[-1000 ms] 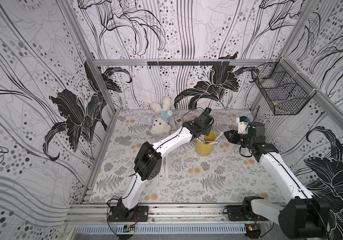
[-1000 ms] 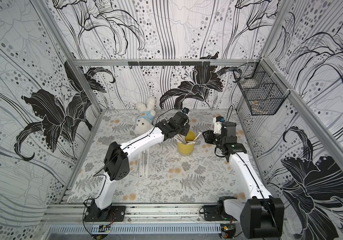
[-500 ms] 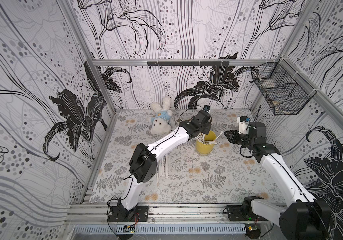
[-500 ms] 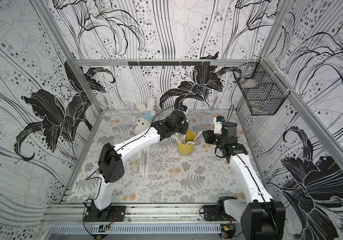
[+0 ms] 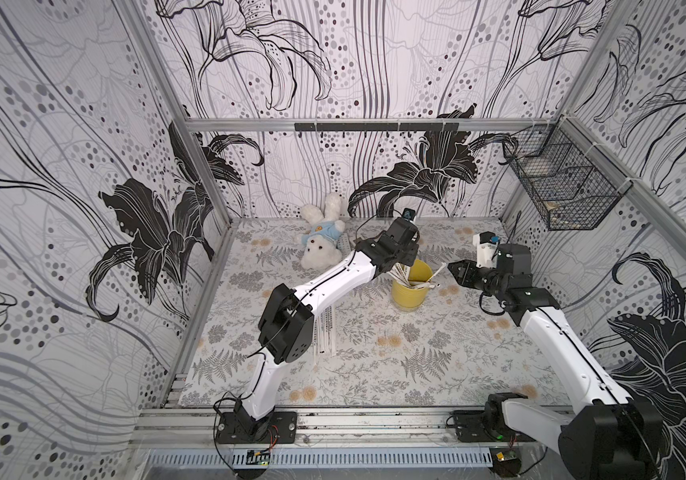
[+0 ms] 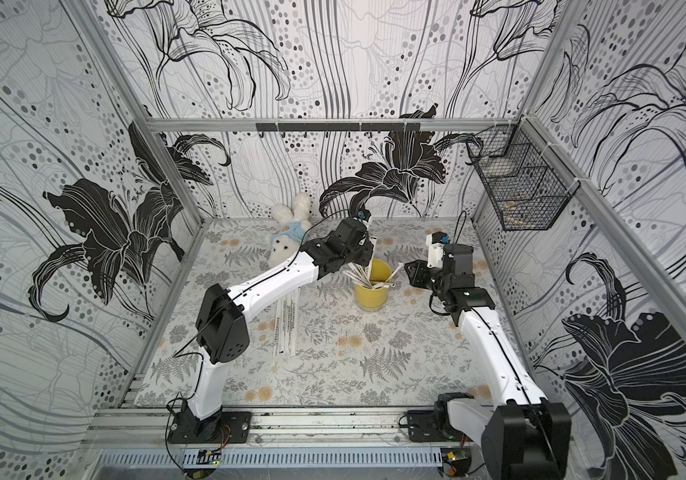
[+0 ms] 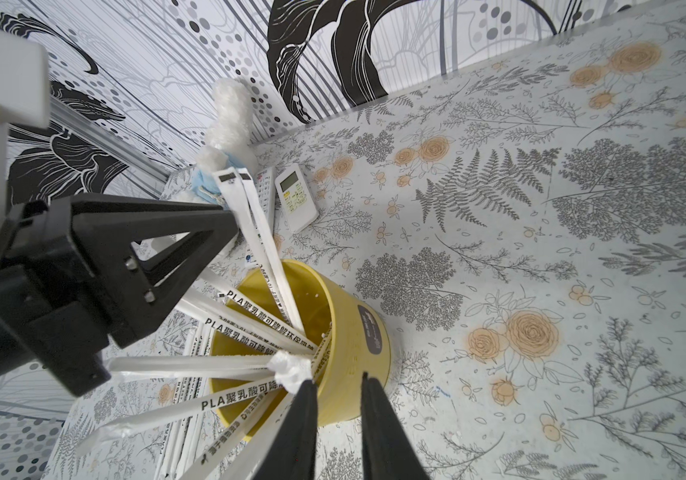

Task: Take the straws out of the storage container
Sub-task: Pick up the straw from the container.

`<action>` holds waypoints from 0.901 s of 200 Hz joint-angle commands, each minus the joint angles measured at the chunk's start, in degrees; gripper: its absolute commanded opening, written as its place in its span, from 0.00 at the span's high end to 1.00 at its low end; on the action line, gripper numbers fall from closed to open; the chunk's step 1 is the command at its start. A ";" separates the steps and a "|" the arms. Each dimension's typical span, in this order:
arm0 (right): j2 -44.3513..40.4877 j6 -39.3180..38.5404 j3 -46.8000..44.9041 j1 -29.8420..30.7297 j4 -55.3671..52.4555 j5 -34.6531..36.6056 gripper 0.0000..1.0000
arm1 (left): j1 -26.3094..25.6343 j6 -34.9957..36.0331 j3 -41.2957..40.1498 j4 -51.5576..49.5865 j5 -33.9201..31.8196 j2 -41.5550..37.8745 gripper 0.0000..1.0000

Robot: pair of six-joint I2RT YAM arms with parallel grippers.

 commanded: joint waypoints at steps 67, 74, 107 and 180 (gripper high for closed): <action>-0.24 -1.45 1.21 0.71 -0.32 0.13 0.77 | 0.60 -0.01 2.33 0.29 2.36 2.09 0.72; -0.33 -1.42 1.21 0.71 -0.27 0.07 0.77 | 0.60 -0.18 2.01 0.53 2.63 1.82 0.71; -0.34 -1.62 1.48 0.71 -0.44 0.22 0.77 | 0.60 -0.65 0.11 2.42 3.17 -0.09 0.68; 0.58 -1.79 1.29 0.71 -0.32 -0.05 0.77 | 0.83 0.12 3.20 0.84 5.02 3.20 0.74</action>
